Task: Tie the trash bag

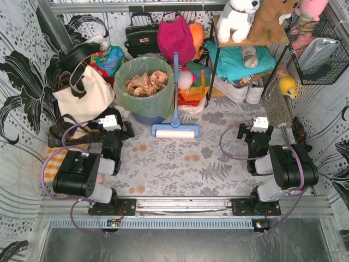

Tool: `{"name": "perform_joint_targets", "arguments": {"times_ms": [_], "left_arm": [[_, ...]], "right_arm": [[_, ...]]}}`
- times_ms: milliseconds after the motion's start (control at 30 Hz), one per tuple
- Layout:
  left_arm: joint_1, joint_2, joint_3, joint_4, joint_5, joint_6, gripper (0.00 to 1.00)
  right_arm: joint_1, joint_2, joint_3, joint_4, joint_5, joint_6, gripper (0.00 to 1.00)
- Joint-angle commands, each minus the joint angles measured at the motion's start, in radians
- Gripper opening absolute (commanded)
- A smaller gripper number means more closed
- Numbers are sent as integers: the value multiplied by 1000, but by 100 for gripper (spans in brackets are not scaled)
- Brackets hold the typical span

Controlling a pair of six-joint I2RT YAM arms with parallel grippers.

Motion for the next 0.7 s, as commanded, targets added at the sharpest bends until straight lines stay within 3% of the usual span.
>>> {"name": "perform_joint_targets", "arguments": {"times_ms": [0, 667], "left_arm": [[10, 4, 14, 45, 4, -4, 98], [10, 6, 15, 47, 4, -3, 98]], "right_arm": [[1, 2, 0, 48, -5, -6, 97], [-14, -3, 15, 10, -42, 8, 97]]}}
